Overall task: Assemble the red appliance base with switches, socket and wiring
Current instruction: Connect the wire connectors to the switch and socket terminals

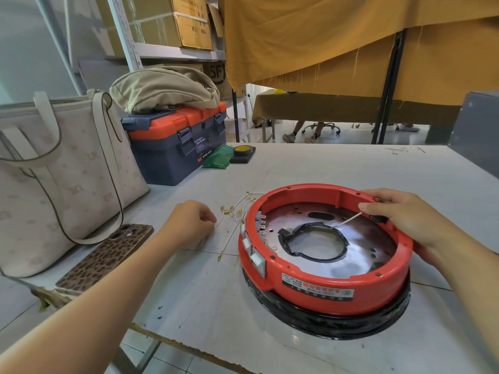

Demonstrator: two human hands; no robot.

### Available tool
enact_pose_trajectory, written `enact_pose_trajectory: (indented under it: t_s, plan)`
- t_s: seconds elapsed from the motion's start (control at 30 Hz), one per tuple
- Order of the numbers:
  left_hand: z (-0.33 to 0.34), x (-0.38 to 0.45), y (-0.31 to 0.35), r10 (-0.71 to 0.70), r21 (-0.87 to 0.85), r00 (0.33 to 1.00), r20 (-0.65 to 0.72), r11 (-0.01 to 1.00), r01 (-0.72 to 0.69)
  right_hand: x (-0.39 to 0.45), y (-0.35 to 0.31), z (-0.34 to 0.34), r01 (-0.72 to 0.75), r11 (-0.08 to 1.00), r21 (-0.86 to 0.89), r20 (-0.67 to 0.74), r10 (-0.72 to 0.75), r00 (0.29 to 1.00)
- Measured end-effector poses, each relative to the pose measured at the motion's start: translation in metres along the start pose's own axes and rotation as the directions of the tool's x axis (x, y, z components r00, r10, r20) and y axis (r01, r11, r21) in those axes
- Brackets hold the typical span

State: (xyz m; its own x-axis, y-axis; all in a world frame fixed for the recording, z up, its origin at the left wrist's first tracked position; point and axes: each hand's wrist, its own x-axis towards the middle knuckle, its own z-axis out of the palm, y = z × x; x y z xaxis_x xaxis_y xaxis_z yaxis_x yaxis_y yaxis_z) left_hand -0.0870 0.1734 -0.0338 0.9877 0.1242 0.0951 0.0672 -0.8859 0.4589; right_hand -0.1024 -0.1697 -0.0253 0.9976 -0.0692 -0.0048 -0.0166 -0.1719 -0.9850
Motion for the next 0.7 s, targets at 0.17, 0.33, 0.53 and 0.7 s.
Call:
enact_pose_trajectory:
  t_s: [0.17, 0.33, 0.53, 0.7]
  plan:
    - [-0.0020, 0.0008, 0.0044, 0.041, -0.118, 0.999, -0.035, 0.992, -0.045, 0.0001, 0.0005, -0.0008, 0.004, 1.000, -0.011, 0.003, -0.004, 1.000]
    - [-0.0018, -0.0005, 0.0060, 0.038, -0.169, 0.999, -0.028, 0.985, -0.042, -0.0002, 0.0001, -0.0011, 0.006, 1.000, -0.028, 0.001, -0.006, 1.000]
    - [-0.0011, -0.0040, 0.0048, 0.024, -0.249, 1.000, -0.014, 0.968, -0.027, 0.0009, 0.0008, -0.0020, 0.008, 0.999, -0.035, 0.010, -0.008, 1.000]
    - [-0.0025, -0.0061, 0.0062, -0.019, -0.380, 1.000, -0.022, 0.925, 0.009, 0.0024, 0.0030, -0.0029, 0.011, 0.999, -0.035, 0.012, -0.011, 1.000]
